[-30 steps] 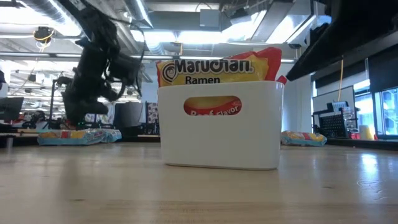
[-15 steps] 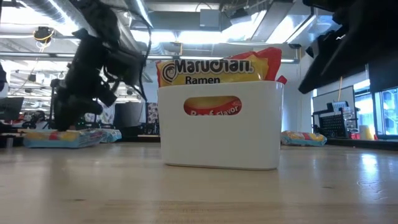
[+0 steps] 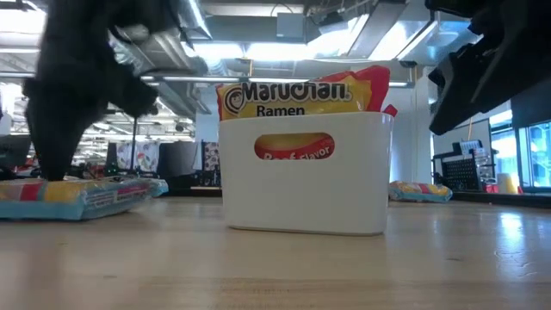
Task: Sort Maruchan noodles
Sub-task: Move the light blue noodle pack to the bottom of the table, then adjust the bins
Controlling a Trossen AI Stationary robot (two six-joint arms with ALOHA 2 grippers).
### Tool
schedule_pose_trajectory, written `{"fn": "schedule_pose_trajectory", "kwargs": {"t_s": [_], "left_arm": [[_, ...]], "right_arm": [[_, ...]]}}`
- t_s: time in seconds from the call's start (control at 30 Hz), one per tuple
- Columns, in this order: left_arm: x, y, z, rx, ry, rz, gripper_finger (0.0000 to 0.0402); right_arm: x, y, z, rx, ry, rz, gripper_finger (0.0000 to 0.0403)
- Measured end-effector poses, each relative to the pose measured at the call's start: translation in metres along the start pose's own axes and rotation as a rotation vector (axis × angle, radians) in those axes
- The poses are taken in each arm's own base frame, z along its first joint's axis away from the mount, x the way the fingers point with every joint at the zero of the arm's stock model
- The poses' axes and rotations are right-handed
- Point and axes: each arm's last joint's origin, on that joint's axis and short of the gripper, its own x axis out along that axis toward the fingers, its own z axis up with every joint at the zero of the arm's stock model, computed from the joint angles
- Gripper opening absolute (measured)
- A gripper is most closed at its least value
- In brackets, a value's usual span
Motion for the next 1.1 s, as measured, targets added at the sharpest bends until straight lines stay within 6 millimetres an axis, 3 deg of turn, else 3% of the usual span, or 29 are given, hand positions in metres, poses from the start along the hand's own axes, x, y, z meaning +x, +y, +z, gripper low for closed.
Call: {"fn": "schedule_pose_trajectory", "kwargs": {"t_s": [0.23, 0.4, 0.57, 0.8, 0.97, 1.1], "left_arm": [[-0.003, -0.043, -0.031, 0.086, -0.108, -0.283, 0.0102], [-0.024, -0.054, -0.030, 0.143, -0.244, -0.306, 0.0102], [-0.043, -0.060, -0.011, 0.223, -0.462, -0.283, 0.0102], [-0.015, -0.042, 0.028, 0.250, -0.589, -0.048, 0.0102], [0.003, -0.015, 0.063, 0.183, -0.623, 0.120, 0.0102], [0.011, 0.004, 0.092, 0.158, -0.661, 0.116, 0.0102]], "right_arm": [[0.000, -0.001, 0.000, -0.002, -0.012, -0.023, 0.0225], [0.000, -0.003, 0.000, -0.006, -0.030, -0.068, 0.0225], [0.000, -0.009, -0.002, -0.017, -0.032, -0.176, 0.0225], [0.003, -0.034, -0.002, 0.006, 0.029, -0.340, 0.0225], [0.008, -0.073, 0.007, 0.049, 0.100, -0.466, 0.0225], [0.011, -0.112, 0.019, 0.059, 0.134, -0.555, 0.0225]]}}
